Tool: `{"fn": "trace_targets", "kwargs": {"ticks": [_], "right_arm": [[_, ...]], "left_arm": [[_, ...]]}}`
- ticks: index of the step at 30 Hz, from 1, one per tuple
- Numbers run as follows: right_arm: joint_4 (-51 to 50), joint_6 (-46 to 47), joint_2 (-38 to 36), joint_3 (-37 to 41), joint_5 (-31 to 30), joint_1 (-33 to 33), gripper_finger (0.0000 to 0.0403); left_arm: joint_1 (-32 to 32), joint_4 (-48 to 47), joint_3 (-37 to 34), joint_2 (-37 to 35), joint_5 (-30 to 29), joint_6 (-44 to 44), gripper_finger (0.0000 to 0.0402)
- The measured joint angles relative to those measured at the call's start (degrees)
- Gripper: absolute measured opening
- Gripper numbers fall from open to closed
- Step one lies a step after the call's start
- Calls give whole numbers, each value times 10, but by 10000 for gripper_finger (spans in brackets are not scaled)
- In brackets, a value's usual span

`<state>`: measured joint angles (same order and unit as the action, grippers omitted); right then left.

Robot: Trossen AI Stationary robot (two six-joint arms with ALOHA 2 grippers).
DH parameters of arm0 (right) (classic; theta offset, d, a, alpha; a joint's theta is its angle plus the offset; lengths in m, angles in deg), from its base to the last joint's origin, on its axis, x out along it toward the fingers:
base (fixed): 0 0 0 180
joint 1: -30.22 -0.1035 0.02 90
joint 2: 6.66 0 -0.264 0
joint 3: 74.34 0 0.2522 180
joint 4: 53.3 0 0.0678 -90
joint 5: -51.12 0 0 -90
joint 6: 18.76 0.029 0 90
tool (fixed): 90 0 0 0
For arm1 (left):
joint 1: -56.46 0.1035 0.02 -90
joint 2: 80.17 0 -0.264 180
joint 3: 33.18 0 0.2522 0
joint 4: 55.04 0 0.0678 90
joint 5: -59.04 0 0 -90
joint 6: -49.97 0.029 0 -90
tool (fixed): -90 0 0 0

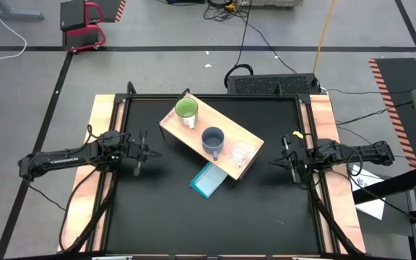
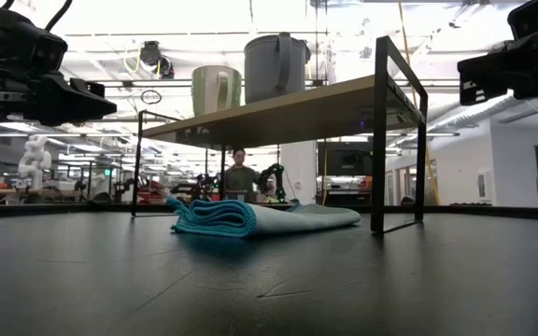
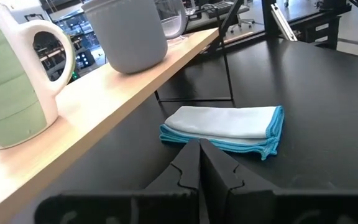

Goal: Stack small to large cups/mugs on shelf
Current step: Return to Home Position

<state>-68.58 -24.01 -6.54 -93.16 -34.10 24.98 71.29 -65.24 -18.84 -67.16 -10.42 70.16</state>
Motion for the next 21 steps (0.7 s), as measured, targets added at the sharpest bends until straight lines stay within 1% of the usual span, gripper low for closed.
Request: {"fn": "trace_targets", "kwargs": {"ticks": [5,14,21], "right_arm": [[0,0,0,0,0,0,0],[0,1,0,0,0,0,0],[0,1,0,0,0,0,0]], "left_arm": [[0,0,0,0,-1,0,3],[0,0,0,0,-1,0,31],[0,0,0,0,-1,-1,31]]}}
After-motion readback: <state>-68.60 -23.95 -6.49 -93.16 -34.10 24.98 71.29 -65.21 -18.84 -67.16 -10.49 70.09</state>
